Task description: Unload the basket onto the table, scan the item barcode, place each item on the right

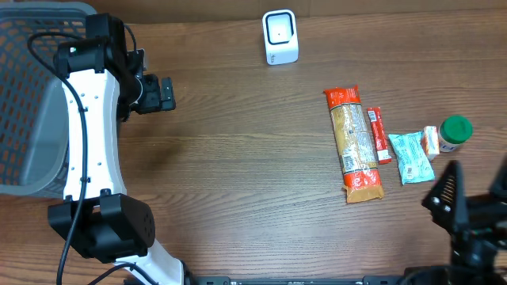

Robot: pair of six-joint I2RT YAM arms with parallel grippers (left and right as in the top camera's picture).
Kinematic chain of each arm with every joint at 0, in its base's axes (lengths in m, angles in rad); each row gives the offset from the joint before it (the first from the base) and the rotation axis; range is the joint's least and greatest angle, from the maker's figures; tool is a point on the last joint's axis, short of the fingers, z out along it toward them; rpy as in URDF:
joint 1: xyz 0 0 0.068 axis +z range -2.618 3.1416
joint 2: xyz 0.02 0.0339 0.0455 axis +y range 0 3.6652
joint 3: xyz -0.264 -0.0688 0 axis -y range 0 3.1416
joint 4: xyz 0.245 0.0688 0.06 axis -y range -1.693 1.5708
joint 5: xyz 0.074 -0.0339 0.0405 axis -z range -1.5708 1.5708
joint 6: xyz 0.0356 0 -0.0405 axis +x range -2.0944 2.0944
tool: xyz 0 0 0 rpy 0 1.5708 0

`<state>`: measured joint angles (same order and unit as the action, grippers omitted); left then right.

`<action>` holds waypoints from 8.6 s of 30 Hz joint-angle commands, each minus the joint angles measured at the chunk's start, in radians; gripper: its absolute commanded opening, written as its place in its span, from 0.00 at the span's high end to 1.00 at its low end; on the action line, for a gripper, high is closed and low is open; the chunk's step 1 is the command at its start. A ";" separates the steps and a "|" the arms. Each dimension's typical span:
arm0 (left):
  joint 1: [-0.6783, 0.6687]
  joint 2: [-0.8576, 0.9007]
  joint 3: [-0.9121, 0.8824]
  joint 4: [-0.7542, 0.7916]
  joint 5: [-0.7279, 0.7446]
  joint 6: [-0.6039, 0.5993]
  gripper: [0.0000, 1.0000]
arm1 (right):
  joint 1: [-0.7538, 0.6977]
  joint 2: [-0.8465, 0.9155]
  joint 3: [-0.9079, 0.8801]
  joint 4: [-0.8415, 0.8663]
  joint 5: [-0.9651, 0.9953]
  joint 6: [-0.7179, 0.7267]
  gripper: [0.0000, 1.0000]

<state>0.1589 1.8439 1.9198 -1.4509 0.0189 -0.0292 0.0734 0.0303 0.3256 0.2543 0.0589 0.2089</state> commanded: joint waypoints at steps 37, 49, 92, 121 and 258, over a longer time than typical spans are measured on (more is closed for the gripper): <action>-0.002 -0.025 0.018 0.000 0.004 0.007 0.00 | -0.037 -0.028 -0.318 -0.338 -0.072 -0.027 0.00; -0.002 -0.025 0.018 0.000 0.004 0.007 0.00 | -0.062 -0.028 -0.318 -0.335 -0.105 -0.318 0.00; -0.003 -0.116 0.015 0.001 0.000 0.007 0.00 | -0.069 -0.027 -0.318 -0.335 -0.105 -0.318 0.00; -0.002 -1.153 -0.703 0.328 -0.010 -0.023 0.00 | -0.069 -0.027 -0.318 -0.335 -0.105 -0.318 0.00; -0.067 -1.839 -1.915 1.373 -0.024 0.071 0.00 | -0.069 -0.027 -0.318 -0.335 -0.105 -0.318 0.00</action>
<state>0.0967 0.0151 0.0082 -0.0784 -0.0109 0.0265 0.0082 0.0128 0.0185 -0.0834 -0.0452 -0.1051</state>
